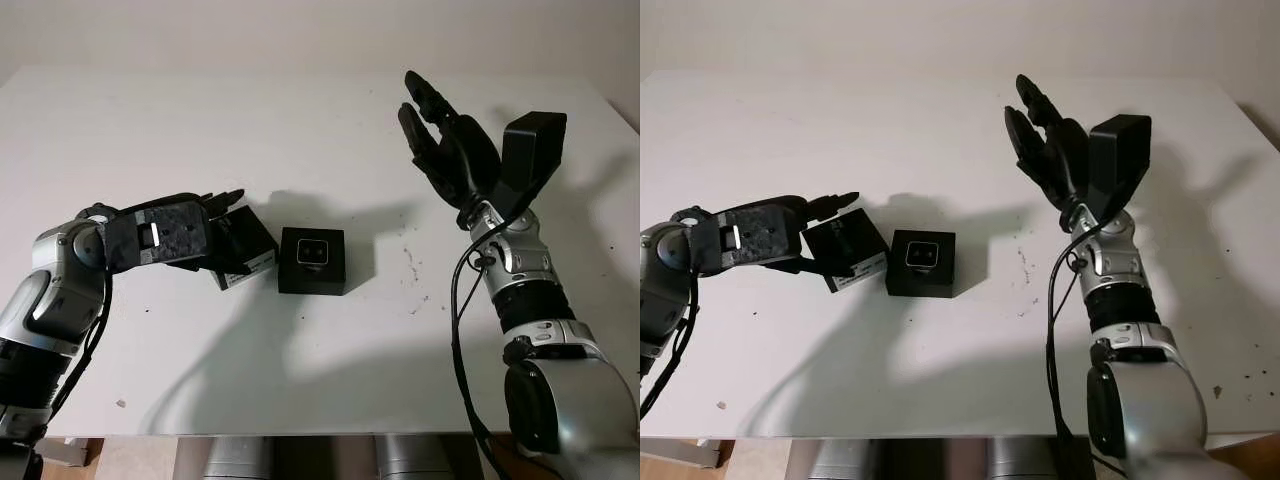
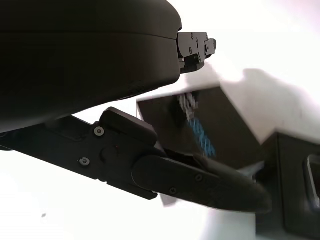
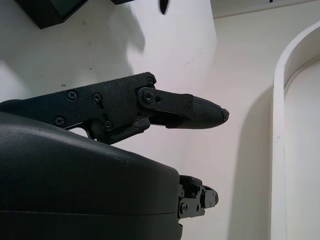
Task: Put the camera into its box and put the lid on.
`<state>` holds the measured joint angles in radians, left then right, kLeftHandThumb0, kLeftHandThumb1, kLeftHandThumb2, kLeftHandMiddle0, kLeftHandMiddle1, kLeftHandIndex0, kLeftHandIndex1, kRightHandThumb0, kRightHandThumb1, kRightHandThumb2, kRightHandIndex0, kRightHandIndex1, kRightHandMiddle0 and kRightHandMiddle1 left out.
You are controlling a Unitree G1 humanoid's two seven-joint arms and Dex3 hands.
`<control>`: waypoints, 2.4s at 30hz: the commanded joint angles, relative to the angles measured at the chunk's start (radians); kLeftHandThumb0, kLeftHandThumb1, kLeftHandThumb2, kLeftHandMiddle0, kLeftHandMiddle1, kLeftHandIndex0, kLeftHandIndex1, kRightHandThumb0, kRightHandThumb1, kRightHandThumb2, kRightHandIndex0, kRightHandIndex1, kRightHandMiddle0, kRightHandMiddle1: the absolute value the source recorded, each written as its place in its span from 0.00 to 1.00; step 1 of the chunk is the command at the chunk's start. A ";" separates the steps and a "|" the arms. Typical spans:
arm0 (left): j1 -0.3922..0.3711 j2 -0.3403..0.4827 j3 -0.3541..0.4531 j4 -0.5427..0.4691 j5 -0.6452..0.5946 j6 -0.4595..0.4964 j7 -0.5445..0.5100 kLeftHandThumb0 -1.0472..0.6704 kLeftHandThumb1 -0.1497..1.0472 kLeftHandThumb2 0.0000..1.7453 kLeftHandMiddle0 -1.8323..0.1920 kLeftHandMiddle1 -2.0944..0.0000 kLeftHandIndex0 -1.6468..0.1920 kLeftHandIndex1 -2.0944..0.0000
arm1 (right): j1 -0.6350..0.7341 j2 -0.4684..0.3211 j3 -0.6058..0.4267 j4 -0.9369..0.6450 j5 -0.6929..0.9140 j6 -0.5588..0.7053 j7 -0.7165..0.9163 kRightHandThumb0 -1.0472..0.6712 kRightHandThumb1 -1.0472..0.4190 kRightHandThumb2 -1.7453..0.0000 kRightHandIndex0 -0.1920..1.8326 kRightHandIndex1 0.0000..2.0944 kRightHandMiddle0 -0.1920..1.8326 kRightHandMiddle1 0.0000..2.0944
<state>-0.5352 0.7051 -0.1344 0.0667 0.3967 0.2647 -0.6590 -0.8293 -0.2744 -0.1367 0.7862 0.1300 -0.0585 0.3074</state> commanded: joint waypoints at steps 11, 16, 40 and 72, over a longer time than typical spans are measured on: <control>0.050 -0.022 -0.049 -0.136 0.197 0.098 0.157 0.01 1.00 0.18 0.96 0.98 1.00 1.00 | 0.006 -0.003 0.004 -0.021 -0.015 -0.020 -0.002 0.30 0.00 0.70 0.09 0.03 0.11 0.03; 0.076 -0.024 -0.101 -0.191 0.295 0.156 0.137 0.01 1.00 0.13 0.93 0.97 0.99 0.99 | 0.006 0.000 0.004 -0.019 -0.015 -0.025 -0.001 0.30 0.00 0.70 0.09 0.03 0.12 0.03; 0.115 0.020 -0.121 -0.286 0.392 0.155 0.061 0.02 1.00 0.10 0.90 0.97 0.97 0.97 | 0.018 0.005 0.009 -0.030 -0.037 -0.026 -0.011 0.30 0.00 0.72 0.11 0.03 0.13 0.03; 0.130 -0.052 -0.160 -0.249 0.535 0.149 0.062 0.03 1.00 0.05 0.85 0.96 0.93 0.96 | 0.036 -0.006 0.003 -0.061 -0.051 -0.022 -0.050 0.30 0.00 0.75 0.13 0.03 0.15 0.03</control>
<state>-0.4234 0.6628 -0.2902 -0.1898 0.9220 0.4158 -0.6127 -0.8045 -0.2709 -0.1299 0.7547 0.0801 -0.0795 0.2642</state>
